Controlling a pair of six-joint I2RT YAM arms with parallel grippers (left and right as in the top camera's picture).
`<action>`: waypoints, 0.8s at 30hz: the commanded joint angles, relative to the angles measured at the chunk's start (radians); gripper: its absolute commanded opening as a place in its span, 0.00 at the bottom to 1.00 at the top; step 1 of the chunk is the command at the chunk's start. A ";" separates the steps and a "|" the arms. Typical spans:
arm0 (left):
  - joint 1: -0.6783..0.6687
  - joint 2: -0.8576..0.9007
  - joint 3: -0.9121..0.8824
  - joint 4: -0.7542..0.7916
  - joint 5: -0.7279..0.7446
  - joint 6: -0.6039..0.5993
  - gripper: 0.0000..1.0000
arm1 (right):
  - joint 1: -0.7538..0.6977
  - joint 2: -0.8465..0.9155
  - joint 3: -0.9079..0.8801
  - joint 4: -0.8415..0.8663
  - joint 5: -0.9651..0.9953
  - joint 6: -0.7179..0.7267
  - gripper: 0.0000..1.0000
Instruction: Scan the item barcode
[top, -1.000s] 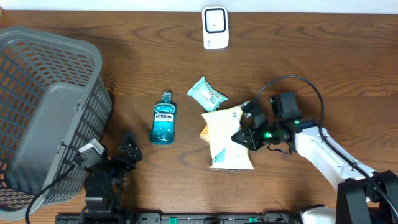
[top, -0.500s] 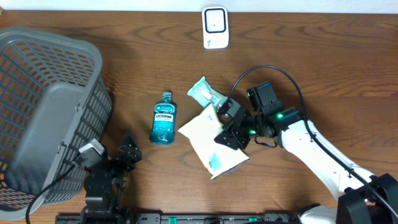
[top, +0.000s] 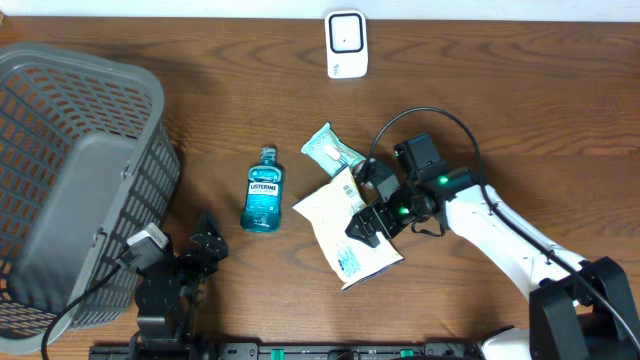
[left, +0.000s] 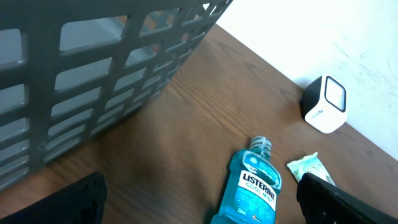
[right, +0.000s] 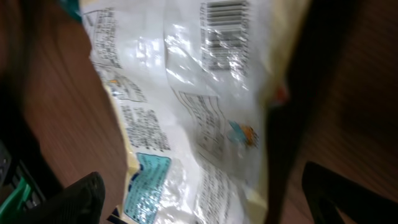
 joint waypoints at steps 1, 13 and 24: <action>0.003 -0.007 -0.008 -0.023 -0.012 -0.002 0.98 | -0.023 -0.079 0.014 -0.019 0.029 0.047 0.98; 0.003 -0.007 -0.008 -0.023 -0.012 -0.002 0.98 | -0.044 -0.075 -0.175 0.163 -0.004 0.057 0.99; 0.003 -0.007 -0.008 -0.023 -0.012 -0.002 0.98 | -0.053 0.093 -0.191 0.262 -0.142 0.065 0.99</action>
